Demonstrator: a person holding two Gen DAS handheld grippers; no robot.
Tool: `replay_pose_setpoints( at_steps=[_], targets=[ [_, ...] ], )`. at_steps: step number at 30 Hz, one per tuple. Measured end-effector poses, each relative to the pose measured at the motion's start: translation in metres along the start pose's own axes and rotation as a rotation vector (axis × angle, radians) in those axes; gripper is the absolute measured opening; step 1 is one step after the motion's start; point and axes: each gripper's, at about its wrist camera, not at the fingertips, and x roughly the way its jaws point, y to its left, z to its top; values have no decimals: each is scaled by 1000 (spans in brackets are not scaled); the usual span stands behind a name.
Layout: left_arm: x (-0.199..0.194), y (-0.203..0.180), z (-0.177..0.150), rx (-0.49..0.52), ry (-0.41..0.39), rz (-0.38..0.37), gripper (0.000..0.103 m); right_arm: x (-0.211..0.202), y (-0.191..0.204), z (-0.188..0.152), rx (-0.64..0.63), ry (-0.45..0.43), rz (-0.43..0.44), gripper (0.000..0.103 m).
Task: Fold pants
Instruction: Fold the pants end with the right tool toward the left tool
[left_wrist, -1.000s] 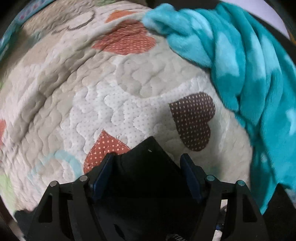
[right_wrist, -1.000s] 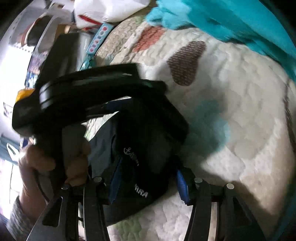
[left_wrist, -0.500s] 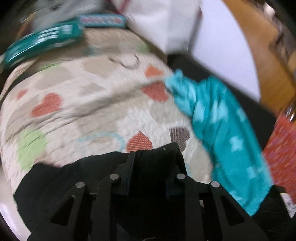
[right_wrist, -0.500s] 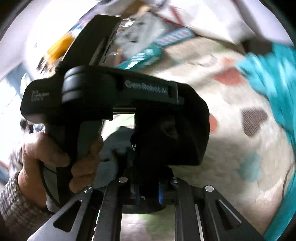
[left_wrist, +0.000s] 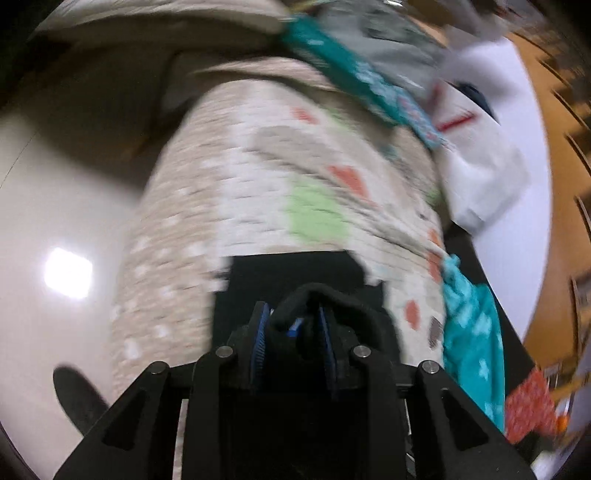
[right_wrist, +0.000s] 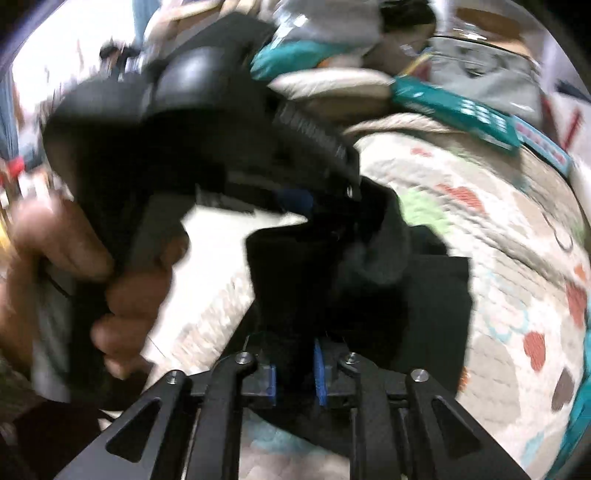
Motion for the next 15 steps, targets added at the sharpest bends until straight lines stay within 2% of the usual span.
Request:
replay_pose_setpoints(
  at_steps=[2,3,4,6,8,10,13,15],
  targets=[
    [-4,16,0,-64,-4,-17,31,20,13,-8,-89,41,-61,34],
    [-8,27,0,-109,-12,-39,32,20,18,-12,-126,42,-88,45],
    [-11,35,-1,-150,-16,-52,34,17,25,-18,-163,34,-101,62],
    [-14,53,-4,-254,-18,-84,34,4,33,-31,-208,15,-80,76],
    [-19,56,-7,-273,-28,-69,34,-11,31,-40,-234,-7,-62,76],
    [-23,45,-8,-225,-47,-25,34,-27,24,-49,-228,-4,-30,76],
    [-33,24,-13,-131,-123,76,36,-49,0,-55,-155,0,15,76],
    [-40,20,-17,-115,-166,141,40,-67,-11,-58,-87,-11,12,76]
  ],
)
